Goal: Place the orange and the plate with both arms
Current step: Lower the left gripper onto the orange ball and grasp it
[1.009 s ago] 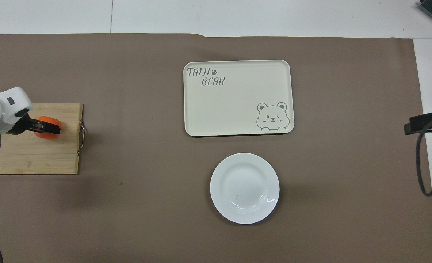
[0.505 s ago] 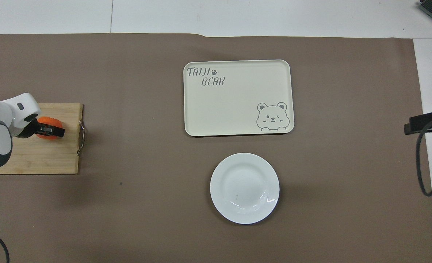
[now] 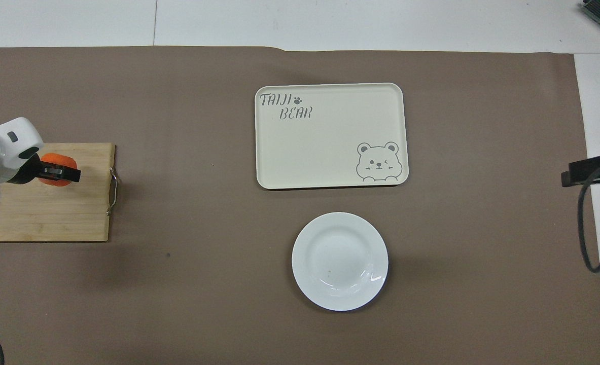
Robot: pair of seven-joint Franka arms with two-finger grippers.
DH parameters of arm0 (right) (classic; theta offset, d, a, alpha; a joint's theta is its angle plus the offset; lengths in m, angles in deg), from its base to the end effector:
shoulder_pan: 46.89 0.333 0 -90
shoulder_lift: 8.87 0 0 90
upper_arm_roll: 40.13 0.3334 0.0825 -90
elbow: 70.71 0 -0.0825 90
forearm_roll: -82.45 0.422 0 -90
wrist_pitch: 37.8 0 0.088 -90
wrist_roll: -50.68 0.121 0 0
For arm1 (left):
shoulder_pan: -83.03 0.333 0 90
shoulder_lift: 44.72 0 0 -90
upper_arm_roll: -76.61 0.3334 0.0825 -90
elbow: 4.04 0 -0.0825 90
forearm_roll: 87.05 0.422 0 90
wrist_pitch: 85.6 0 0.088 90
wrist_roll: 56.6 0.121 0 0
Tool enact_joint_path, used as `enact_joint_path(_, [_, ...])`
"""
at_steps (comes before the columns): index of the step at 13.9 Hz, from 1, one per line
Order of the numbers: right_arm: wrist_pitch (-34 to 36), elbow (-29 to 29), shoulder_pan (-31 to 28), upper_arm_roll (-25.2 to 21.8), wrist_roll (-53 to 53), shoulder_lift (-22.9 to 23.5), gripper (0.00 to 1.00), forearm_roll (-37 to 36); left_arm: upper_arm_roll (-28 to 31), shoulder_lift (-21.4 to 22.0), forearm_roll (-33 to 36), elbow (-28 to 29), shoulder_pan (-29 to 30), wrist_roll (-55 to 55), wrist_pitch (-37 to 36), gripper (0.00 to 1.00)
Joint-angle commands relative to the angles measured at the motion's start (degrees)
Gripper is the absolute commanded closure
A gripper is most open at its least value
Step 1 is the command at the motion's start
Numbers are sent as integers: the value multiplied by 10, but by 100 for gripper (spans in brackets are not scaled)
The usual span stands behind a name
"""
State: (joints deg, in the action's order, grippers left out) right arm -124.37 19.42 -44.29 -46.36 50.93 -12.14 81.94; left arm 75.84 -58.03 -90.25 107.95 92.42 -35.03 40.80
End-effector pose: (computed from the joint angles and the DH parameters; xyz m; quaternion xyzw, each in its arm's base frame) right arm 0.5664 -0.0389 0.6544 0.9994 -0.0340 -0.0027 0.0013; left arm 0.6326 0.0936 0.3427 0.9950 -0.0963 0.0155 0.0208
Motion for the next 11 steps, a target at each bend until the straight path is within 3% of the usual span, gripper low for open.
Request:
enact_joint_path(1, [8,-5,-5,3,-9,-1,0,0,-4,34,-6,-6,-4,-31,-36,100])
enact_joint_path(7, [9,-5,-5,3,-9,-1,0,0,-8,50,-6,-108,-17,-95,-176,100])
enact_joint_path(11, [8,-5,-5,3,-9,-1,0,0,-20,83,-6,-118,-21,-120,-211,100])
